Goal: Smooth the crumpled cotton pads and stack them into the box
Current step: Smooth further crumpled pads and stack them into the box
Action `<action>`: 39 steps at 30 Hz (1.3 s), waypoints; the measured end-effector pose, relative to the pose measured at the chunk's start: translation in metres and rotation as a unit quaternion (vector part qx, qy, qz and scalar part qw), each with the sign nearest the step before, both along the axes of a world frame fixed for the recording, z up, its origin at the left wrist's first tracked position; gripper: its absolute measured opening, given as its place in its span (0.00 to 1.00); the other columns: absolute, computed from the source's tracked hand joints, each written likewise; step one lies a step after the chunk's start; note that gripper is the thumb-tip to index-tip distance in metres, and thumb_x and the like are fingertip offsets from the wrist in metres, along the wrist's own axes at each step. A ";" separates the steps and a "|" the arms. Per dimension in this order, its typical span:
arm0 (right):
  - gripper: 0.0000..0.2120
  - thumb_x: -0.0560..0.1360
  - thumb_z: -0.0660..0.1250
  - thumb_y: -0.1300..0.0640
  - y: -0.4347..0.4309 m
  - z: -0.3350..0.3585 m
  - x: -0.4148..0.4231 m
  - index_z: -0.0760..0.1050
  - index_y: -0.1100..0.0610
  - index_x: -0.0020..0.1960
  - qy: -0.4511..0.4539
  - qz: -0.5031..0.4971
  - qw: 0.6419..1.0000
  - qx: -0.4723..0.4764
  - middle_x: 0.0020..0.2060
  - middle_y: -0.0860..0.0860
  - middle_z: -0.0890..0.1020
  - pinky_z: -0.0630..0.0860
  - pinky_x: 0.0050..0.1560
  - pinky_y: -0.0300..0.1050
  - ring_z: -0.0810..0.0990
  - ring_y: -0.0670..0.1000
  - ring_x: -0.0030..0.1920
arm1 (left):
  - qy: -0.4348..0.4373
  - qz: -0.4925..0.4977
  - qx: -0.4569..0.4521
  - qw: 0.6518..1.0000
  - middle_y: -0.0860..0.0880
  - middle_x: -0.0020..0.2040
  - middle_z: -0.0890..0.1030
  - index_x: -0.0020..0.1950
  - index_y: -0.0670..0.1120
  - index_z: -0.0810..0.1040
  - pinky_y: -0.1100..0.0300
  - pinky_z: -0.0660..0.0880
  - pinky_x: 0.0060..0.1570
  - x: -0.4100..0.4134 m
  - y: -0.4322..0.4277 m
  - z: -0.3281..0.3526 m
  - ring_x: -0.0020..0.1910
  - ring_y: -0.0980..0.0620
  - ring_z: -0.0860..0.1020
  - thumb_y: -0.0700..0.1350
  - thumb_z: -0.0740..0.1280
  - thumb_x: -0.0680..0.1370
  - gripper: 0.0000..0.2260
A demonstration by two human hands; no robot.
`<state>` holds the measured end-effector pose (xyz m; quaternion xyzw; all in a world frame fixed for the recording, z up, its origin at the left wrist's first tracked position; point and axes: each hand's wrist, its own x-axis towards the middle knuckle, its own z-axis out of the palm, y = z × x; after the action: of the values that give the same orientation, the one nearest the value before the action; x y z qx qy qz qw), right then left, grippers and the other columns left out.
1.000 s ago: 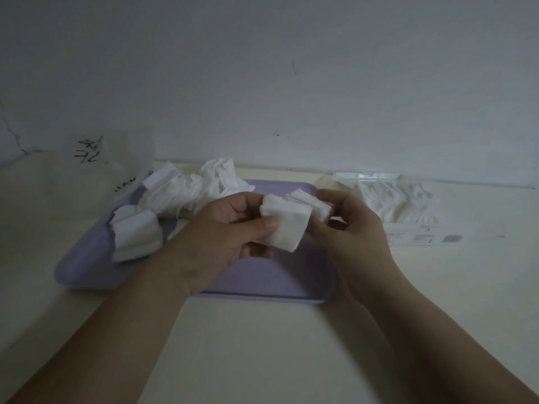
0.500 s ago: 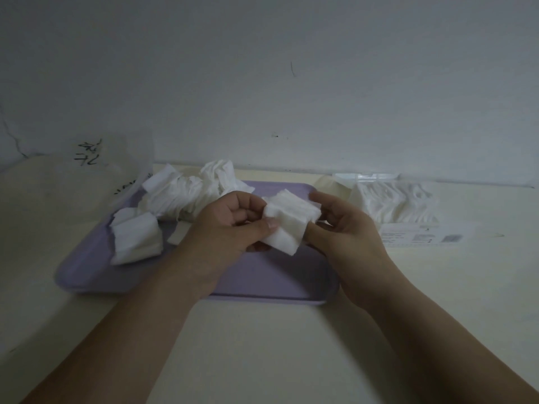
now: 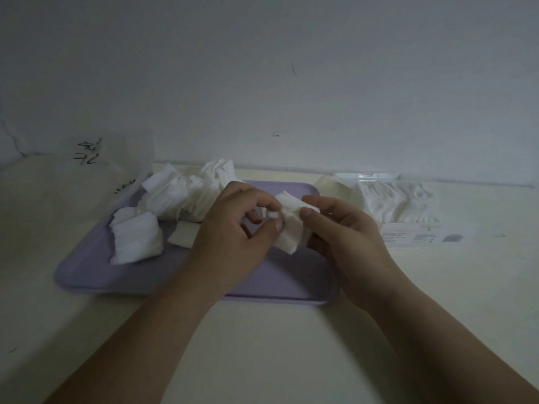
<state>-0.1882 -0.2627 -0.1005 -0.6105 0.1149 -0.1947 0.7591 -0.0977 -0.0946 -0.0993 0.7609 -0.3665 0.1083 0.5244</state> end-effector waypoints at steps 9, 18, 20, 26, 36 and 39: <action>0.08 0.80 0.70 0.63 -0.002 0.000 0.001 0.82 0.62 0.59 0.012 -0.025 0.999 0.025 0.52 0.64 0.87 0.82 0.61 0.63 0.86 0.65 0.56 | -0.049 -0.009 0.026 0.998 0.56 0.54 0.75 0.55 0.54 0.83 0.65 0.73 0.44 0.005 0.000 -0.006 0.47 0.52 0.78 0.48 0.73 0.76 0.08; 0.07 0.82 0.69 0.59 -0.005 -0.004 0.002 0.81 0.51 0.58 0.011 -0.080 0.988 -0.133 0.44 0.60 0.88 0.83 0.54 0.61 0.86 0.55 0.44 | -0.005 -0.045 -0.002 0.999 0.56 0.44 0.80 0.47 0.53 0.81 0.65 0.73 0.39 0.002 0.003 0.005 0.40 0.56 0.78 0.42 0.75 0.77 0.06; 0.09 0.82 0.68 0.61 -0.004 -0.003 0.001 0.80 0.51 0.60 0.006 -0.062 0.985 -0.160 0.45 0.57 0.88 0.83 0.54 0.60 0.88 0.57 0.47 | 0.028 -0.051 -0.004 0.998 0.58 0.41 0.81 0.47 0.55 0.82 0.68 0.72 0.38 0.000 0.004 0.003 0.36 0.59 0.76 0.41 0.75 0.77 0.08; 0.14 0.78 0.68 0.54 -0.001 -0.004 0.000 0.80 0.46 0.63 0.003 -0.021 0.972 -0.236 0.47 0.53 0.88 0.82 0.57 0.64 0.86 0.59 0.50 | 0.028 -0.042 0.010 0.999 0.57 0.40 0.80 0.48 0.53 0.83 0.71 0.70 0.41 0.003 0.004 0.001 0.36 0.59 0.75 0.39 0.75 0.76 0.08; 0.31 0.72 0.75 0.62 -0.003 -0.008 0.000 0.72 0.49 0.73 0.031 0.011 0.950 -0.310 0.53 0.48 0.86 0.81 0.59 0.50 0.86 0.49 0.54 | 0.086 -0.034 0.052 0.994 0.59 0.59 0.78 0.70 0.57 0.75 0.65 0.76 0.40 0.008 0.005 -0.006 0.44 0.56 0.80 0.52 0.81 0.66 0.33; 0.31 0.70 0.70 0.63 0.000 -0.005 -0.002 0.73 0.42 0.68 0.040 0.025 0.940 -0.338 0.56 0.46 0.86 0.80 0.64 0.50 0.85 0.48 0.58 | 0.139 -0.098 0.083 0.982 0.55 0.53 0.85 0.62 0.56 0.80 0.52 0.83 0.48 0.007 0.005 -0.006 0.47 0.55 0.85 0.49 0.80 0.68 0.23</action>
<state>-0.1900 -0.2630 -0.1053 -0.8414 0.0572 -0.1780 0.5071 -0.0908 -0.0893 -0.1058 0.7695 -0.3707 -0.0813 0.5136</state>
